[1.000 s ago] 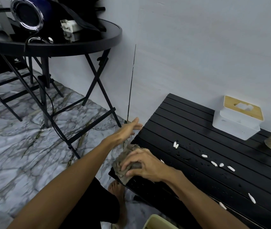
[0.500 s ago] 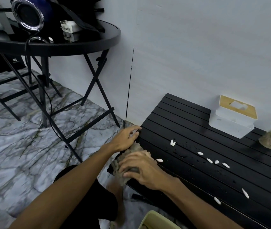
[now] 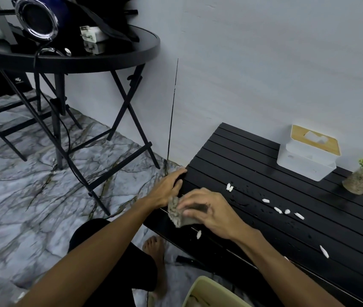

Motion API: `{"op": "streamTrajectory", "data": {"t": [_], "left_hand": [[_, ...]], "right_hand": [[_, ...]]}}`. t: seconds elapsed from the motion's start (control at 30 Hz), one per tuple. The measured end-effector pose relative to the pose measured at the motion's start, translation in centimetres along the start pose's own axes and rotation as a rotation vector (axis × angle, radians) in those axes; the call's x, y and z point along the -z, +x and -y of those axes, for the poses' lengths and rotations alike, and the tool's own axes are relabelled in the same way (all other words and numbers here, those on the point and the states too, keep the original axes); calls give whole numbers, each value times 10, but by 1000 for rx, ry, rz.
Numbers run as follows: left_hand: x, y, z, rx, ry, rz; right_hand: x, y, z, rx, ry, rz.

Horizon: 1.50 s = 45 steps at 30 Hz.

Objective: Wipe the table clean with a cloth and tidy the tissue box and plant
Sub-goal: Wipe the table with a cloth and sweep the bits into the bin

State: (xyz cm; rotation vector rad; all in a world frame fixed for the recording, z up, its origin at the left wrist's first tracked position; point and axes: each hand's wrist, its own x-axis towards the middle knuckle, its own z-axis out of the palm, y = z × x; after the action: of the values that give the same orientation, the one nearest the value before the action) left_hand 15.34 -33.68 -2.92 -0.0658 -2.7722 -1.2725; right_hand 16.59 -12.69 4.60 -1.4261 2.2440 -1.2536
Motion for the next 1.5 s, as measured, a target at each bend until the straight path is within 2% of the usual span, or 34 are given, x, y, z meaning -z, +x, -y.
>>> {"op": "streamTrajectory", "data": {"t": [0.07,0.17,0.43,0.57,0.63,0.7,0.77,0.93,1.13,1.27,1.37,1.5], "left_hand": [[1,0,1,23,-28,4],[3,0,0,84,-62,-13],[1,-3,-2,75,-52,-24],[0,-5,-2,68,-59,-35],[-1,-4,-2,77,-73,-38],[0,-4,-2,80,-78,-31],[1,-5,-4,77,-85,-26],[1,-7,-5,99,-135,-27],[-1,-6,-2,98,-152,-32],[-4,-4,0,105,-172,-45],[-4,-3,2,83,-179,-72],[-4,-4,4,73,-147,-69]], "right_hand": [[-12,3,-6,77,-140,41],[-21,-4,-19,41,-306,224],[-2,-23,-20,55,-416,317],[15,-36,-16,21,-386,348],[29,-35,-12,-39,-264,318],[47,-26,-8,-85,-145,189],[62,-8,-7,-129,-131,78],[65,43,-28,-206,-316,-2],[37,96,-80,-320,-525,-187],[20,100,-92,-401,-488,-171],[18,88,-92,-359,-437,-145],[25,65,-84,-290,-343,10]]}}
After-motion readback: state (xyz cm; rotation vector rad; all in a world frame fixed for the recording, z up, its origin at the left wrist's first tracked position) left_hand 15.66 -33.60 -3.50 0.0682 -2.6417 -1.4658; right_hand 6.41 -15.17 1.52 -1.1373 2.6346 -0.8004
